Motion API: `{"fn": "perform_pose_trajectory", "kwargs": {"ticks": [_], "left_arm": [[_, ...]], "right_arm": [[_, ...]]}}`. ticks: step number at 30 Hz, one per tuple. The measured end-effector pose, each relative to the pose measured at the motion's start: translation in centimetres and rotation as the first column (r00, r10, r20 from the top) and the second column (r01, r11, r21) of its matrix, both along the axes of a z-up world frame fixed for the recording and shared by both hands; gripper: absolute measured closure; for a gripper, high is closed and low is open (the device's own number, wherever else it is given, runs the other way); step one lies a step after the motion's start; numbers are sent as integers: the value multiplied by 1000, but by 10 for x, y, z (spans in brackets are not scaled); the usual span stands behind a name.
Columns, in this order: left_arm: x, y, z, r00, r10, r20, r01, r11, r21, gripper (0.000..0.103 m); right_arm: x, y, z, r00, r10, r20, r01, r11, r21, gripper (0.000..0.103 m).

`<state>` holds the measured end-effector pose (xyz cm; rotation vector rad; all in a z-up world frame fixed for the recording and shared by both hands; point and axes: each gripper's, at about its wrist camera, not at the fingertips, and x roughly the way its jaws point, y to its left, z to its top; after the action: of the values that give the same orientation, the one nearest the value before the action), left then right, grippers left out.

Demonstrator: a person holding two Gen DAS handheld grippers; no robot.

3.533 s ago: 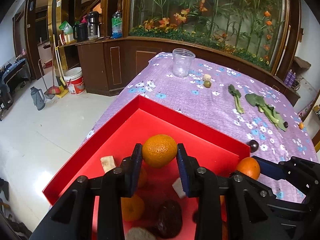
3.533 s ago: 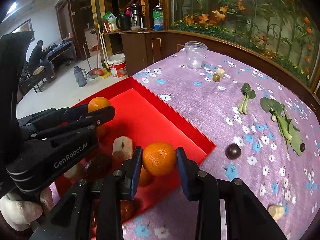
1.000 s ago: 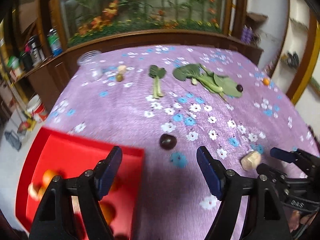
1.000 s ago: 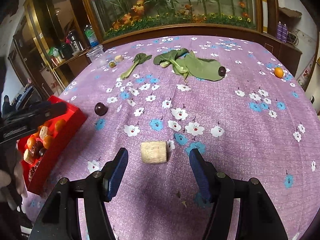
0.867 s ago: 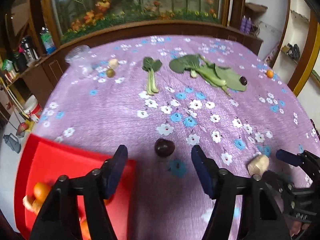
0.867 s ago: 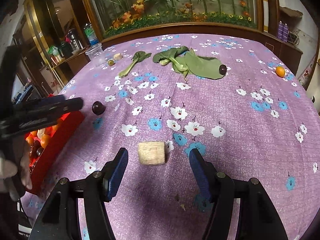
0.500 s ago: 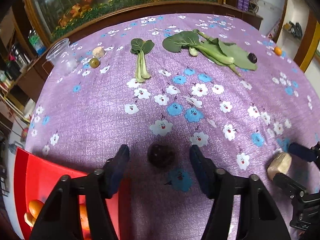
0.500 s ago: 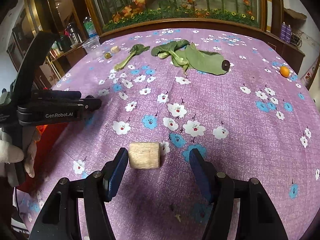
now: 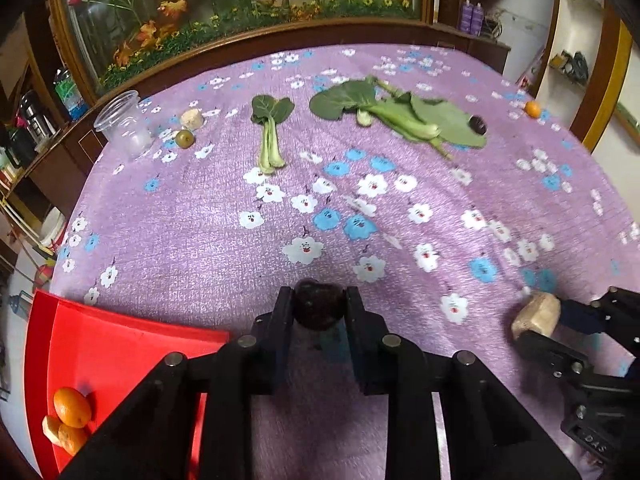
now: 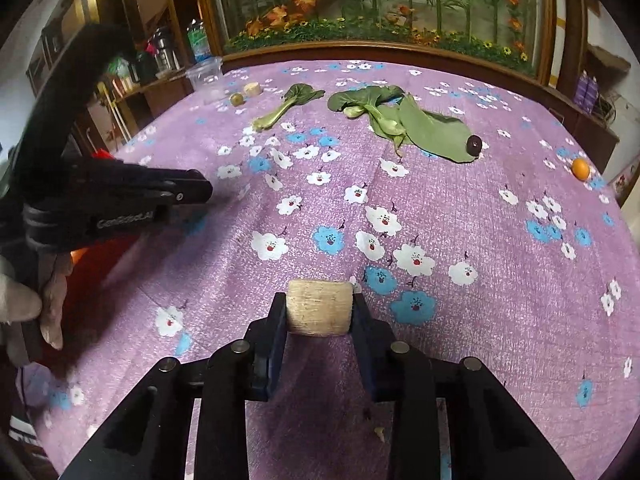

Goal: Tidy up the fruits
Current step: 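Grasp the dark date with the left gripper while the right grasps the cake cube, then carry the date and cube into the red tray and open both grippers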

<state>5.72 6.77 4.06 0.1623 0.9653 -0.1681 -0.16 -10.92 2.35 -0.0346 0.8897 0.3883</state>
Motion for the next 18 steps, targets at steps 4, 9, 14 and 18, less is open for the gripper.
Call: {"fn": "perform_pose_trajectory", "kwargs": {"ticks": [4, 9, 14, 18], "left_arm": [[-15, 7, 15, 1000, 13, 21, -12, 998, -66, 79], [-39, 27, 31, 997, 56, 49, -48, 987, -151, 79], [-79, 73, 45, 978, 190, 89, -164, 957, -239, 79], [-108, 119, 51, 939, 325, 109, -282, 914, -291, 79]], "right_arm": [[-7, -2, 11, 1000, -6, 12, 6, 1000, 27, 70], [-20, 6, 26, 999, 13, 41, -15, 999, 31, 70], [-34, 25, 43, 995, 59, 76, -62, 998, 28, 70], [-43, 44, 50, 991, 101, 91, -104, 994, 29, 70]]}}
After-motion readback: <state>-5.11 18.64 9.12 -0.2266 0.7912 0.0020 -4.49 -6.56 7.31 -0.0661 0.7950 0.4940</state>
